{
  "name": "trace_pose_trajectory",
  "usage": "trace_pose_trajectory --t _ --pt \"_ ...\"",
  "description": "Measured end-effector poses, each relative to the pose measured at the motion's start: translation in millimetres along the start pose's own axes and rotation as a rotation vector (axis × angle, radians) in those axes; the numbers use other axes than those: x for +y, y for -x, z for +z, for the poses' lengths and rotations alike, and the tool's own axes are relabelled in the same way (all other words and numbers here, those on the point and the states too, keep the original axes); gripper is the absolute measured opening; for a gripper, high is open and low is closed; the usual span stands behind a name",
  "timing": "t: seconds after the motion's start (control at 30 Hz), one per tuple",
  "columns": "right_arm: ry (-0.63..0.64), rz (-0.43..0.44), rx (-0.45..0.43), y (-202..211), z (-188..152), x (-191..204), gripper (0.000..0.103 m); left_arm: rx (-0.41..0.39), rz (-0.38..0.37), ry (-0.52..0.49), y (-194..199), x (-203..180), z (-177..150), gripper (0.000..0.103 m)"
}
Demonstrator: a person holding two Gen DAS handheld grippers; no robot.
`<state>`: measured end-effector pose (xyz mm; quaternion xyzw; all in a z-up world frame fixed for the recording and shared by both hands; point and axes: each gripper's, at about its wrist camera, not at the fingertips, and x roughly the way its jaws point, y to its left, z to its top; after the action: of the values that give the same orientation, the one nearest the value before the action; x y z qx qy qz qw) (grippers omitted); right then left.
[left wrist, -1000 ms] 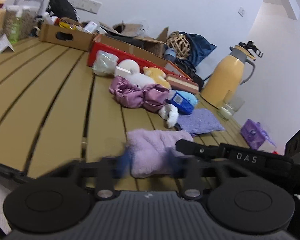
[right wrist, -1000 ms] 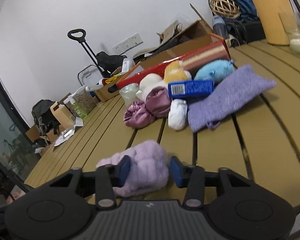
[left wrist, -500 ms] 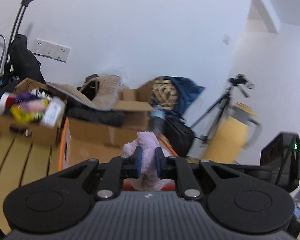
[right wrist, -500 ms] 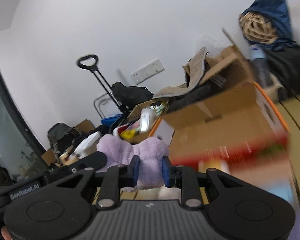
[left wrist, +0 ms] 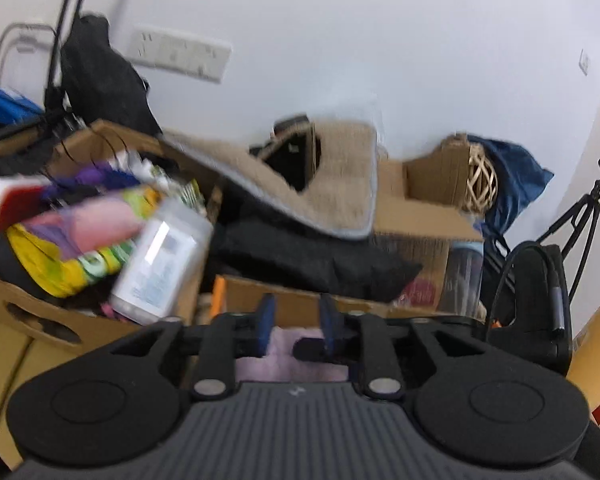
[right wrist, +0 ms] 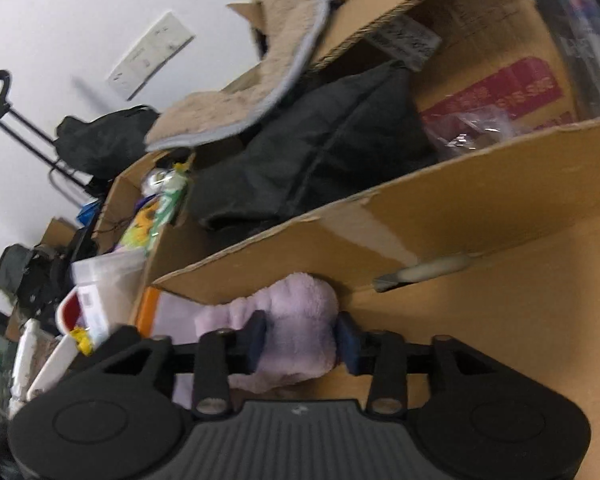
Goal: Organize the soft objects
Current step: 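Carry the lavender towel into the red-rimmed box and release it, then reach the left tool to the pink scrunchies and close on them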
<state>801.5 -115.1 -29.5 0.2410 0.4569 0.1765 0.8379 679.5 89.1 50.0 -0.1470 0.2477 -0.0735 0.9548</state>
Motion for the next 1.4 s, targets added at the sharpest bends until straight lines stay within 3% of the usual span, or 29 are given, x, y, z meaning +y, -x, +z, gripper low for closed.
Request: trace_pose_trajectory --t 0.1,0.17,0.23,0.3,0.4,0.5,0.6,0.77,0.87,0.97,1.13,1.4 --pt "-0.015 0.001 -0.018 22.8 0.5 2.5 0.052 -0.016 -0.009 0.004 32.3 0.5 5.1 0.028" --pt "0.019 -0.002 -0.074 55.8 -1.6 10.0 0.052 -0.054 -0.01 -0.038 65.0 -0.9 5.0 0.035" --pt "0.103 0.001 -0.15 99.7 -15.6 21.6 0.058 -0.095 0.014 -0.087 102.2 -2.5 0.8 0.057" --pt "0.196 0.012 -0.234 148.0 -38.6 33.3 0.067 -0.14 0.049 -0.141 145.8 -1.7 -12.3 0.061" --pt "0.279 0.02 -0.351 224.2 -82.0 43.6 0.078 -0.171 0.097 -0.19 201.6 -3.8 -36.3 0.078" --pt "0.323 0.055 -0.459 294.8 -139.8 37.9 0.09 -0.207 0.131 -0.199 253.2 -7.8 -69.5 0.084" --pt "0.367 0.046 -0.56 339.4 -215.6 26.3 0.093 -0.216 0.13 -0.203 292.3 -15.8 -116.4 0.091" --pt "0.416 -0.076 -0.616 359.3 -328.7 4.1 0.097 -0.203 0.138 -0.22 341.3 -35.5 -191.0 0.095" --pt "0.424 -0.104 -0.574 355.3 -375.5 -8.2 0.097 -0.169 0.123 -0.167 353.9 -40.9 -211.2 0.097" --pt "0.484 -0.149 -0.554 359.1 -414.7 -14.0 0.097 -0.204 0.11 -0.126 368.8 -46.7 -217.7 0.097" --pt "0.491 -0.175 -0.561 368.0 -444.7 -23.4 0.097 -0.244 0.095 -0.142 390.3 -55.3 -228.2 0.1" --pt "0.454 -0.192 -0.553 362.6 -449.2 -31.8 0.097 -0.23 0.123 -0.196 387.7 -45.4 -251.0 0.101"
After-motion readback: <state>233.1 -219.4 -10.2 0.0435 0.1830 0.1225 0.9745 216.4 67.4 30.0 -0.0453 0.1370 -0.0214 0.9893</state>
